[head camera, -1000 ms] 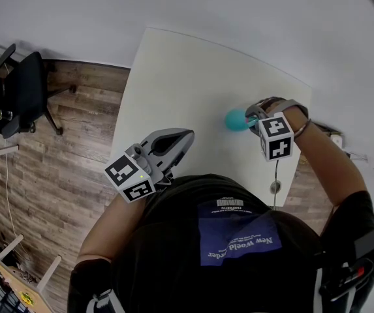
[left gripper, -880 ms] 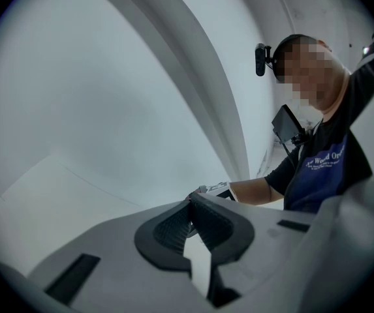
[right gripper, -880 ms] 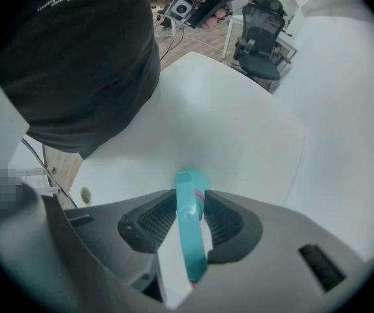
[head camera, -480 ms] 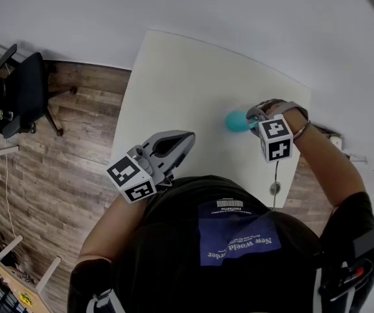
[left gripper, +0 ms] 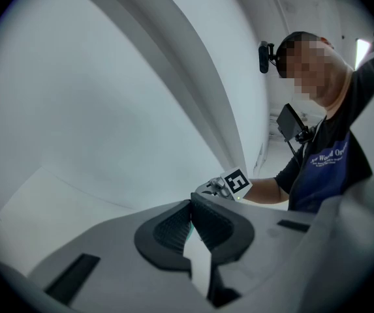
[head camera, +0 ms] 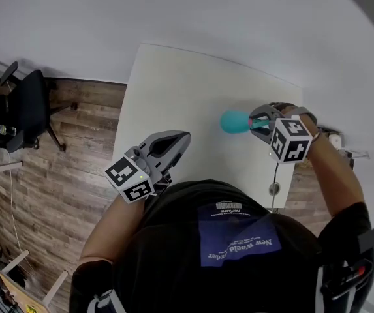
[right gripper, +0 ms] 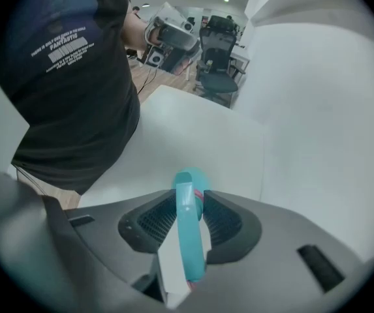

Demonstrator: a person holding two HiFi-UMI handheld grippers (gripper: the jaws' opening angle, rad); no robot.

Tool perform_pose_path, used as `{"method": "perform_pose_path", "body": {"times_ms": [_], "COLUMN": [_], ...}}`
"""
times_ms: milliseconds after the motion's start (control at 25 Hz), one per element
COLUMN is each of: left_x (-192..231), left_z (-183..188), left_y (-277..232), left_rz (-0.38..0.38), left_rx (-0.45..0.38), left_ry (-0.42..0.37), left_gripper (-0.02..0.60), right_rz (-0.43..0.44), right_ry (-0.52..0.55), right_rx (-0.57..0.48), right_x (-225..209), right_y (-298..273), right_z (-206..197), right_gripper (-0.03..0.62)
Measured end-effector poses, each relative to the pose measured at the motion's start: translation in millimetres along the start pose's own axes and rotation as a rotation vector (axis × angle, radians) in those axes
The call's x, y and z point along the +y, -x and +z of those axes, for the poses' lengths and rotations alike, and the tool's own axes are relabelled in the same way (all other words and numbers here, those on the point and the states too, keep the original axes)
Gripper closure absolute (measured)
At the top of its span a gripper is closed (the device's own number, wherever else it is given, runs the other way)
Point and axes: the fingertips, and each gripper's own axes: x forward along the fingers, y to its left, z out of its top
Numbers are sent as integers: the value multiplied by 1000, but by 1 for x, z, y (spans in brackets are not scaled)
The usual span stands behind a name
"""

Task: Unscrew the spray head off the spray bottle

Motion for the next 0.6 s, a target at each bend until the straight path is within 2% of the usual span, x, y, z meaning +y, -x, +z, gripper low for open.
{"method": "perform_pose_path", "body": {"times_ms": [200, 400, 600], "left_x": [-14, -38, -64], "left_z": [6, 17, 26], "left_y": [-10, -18, -26], "left_rz": [-35, -99, -177], "left_rx": [26, 37, 60], "left_ry": [-48, -90, -149], "left_gripper": [577, 574, 448], "right_rz": [-74, -137, -194], "right_ry": [-122, -276, -366], "right_rx": [-142, -367, -534], "right_x": [0, 4, 10], "right_y": [42, 95, 142], "right_z": [12, 29, 39], "right_gripper": [471, 471, 471]}}
